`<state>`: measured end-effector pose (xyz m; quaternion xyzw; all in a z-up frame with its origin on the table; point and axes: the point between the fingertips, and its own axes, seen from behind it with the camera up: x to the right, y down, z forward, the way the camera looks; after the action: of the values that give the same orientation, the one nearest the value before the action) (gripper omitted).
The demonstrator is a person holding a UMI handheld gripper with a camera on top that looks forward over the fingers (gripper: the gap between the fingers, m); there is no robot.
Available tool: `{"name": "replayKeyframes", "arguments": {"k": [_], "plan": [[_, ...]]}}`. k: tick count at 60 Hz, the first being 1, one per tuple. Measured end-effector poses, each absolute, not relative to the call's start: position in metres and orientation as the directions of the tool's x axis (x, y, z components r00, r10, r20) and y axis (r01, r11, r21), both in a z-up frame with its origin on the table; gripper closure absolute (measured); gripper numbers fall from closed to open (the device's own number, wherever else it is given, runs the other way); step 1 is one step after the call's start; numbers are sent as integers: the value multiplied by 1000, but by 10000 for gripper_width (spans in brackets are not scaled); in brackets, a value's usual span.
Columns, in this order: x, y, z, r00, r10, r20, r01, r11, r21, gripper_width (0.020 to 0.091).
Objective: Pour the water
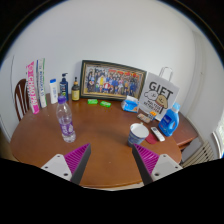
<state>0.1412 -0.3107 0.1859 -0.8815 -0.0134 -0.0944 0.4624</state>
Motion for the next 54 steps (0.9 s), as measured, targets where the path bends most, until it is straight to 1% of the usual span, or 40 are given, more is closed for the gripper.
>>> {"name": "replayKeyframes", "arguments": {"k": [11,16,28,33,35,38,40,42,44,47,50,54], "plan": [[41,-279,163,994,20,110,104,-531,-841,249],[4,-254,146,998,42,56,70,-508,-858,249],[-38,-173,108,999,44,-16,4,-427,-904,247],[-44,-143,96,999,31,-28,-13,-395,-919,278],[-45,-134,91,999,27,-28,-16,-388,-922,306],[-45,-123,85,1000,16,-25,-17,-378,-926,380],[-44,-118,84,1000,8,-25,-20,-367,-930,457],[-42,-114,84,1000,2,-22,-20,-350,-937,580],[-40,-112,86,1000,-4,-15,-15,-331,-943,594],[-43,-111,86,1000,11,-5,-1,-318,-948,634],[-43,-112,85,1000,23,6,13,-316,-949,702],[-42,-113,87,1000,26,10,18,-327,-945,772]]}}
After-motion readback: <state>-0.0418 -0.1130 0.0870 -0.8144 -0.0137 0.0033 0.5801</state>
